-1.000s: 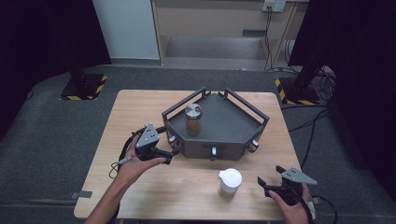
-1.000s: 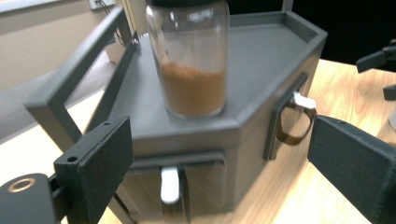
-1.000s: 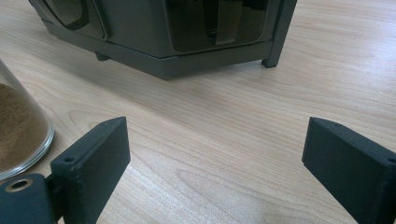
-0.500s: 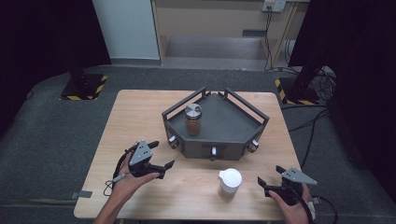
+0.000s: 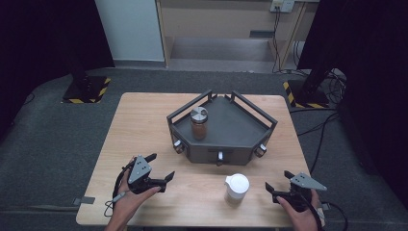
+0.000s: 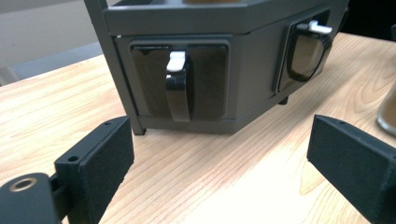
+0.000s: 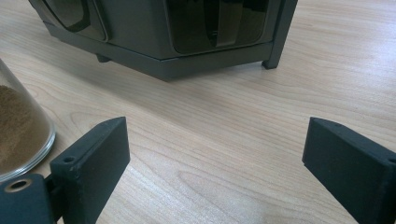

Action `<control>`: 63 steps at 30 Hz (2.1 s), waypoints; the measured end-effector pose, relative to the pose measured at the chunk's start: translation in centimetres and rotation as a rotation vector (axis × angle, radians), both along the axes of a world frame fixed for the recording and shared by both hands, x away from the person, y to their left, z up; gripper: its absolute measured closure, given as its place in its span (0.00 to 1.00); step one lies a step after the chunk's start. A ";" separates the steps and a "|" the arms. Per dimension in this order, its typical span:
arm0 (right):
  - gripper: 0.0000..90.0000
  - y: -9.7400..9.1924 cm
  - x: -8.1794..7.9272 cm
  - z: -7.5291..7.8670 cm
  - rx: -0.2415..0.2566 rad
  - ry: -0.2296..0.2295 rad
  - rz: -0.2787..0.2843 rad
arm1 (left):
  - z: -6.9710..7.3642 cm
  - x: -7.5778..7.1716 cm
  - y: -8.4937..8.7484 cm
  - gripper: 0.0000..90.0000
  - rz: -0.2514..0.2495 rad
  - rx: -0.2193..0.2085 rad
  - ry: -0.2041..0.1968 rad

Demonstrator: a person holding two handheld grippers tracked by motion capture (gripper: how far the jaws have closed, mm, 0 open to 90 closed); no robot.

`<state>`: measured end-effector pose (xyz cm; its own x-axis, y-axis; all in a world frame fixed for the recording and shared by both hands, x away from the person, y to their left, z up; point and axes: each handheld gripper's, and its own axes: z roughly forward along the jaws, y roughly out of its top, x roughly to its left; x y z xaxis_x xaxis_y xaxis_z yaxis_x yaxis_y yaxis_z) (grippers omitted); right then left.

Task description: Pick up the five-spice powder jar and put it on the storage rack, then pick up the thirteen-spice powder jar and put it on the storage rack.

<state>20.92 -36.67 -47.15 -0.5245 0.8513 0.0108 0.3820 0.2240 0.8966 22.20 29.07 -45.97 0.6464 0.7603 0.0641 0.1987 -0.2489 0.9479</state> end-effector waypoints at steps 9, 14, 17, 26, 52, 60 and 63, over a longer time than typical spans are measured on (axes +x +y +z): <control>0.09 -0.1 0.0 0.1 0.000 -0.003 0.002 | -0.3 -0.2 -0.2 0.07 0.029 -0.006 -0.005; 0.09 0.1 0.0 0.1 -0.001 -0.006 0.010 | -0.2 -0.3 0.1 0.08 0.037 -0.001 0.004; 0.09 0.3 0.0 0.2 -0.007 -0.007 0.018 | -0.3 -0.5 0.4 0.08 0.056 -0.003 0.011; 0.08 0.4 0.0 0.4 -0.004 -0.012 0.021 | -0.5 -1.0 1.0 0.08 0.074 0.013 0.023; 0.08 0.0 -0.2 0.3 0.012 -0.022 0.012 | -0.2 -1.4 0.8 0.09 0.081 0.067 0.009; 0.07 0.0 -0.2 0.4 0.012 -0.024 0.020 | -0.1 -1.4 0.9 0.09 0.086 0.064 0.008; 0.07 0.1 -0.2 0.4 0.011 -0.027 0.026 | -0.1 -1.3 0.9 0.08 0.085 0.069 0.007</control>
